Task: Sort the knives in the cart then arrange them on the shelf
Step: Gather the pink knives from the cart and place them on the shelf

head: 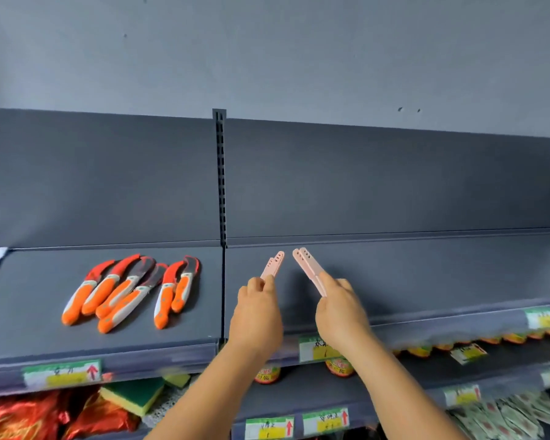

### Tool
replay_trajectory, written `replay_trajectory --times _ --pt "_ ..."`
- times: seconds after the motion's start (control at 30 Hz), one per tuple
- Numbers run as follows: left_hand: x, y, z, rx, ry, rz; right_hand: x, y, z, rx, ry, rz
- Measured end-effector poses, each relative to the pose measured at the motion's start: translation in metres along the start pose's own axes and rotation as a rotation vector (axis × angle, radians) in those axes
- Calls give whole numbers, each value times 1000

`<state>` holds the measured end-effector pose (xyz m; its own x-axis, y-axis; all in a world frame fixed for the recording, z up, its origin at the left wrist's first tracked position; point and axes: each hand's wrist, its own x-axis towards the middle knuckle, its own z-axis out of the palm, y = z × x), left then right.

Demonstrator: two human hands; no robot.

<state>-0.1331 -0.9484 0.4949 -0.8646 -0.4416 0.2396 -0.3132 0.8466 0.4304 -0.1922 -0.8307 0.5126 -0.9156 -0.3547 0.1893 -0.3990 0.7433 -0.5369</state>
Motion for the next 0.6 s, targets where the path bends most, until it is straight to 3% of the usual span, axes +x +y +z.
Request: replay_trajectory --times 0.27,0.6 --pt "44 -2 18 193 -129 -140 63 3 38 -95 -180 12" --pt "67 -6 41 182 -176 -138 88 9 55 -246 -342 -110"
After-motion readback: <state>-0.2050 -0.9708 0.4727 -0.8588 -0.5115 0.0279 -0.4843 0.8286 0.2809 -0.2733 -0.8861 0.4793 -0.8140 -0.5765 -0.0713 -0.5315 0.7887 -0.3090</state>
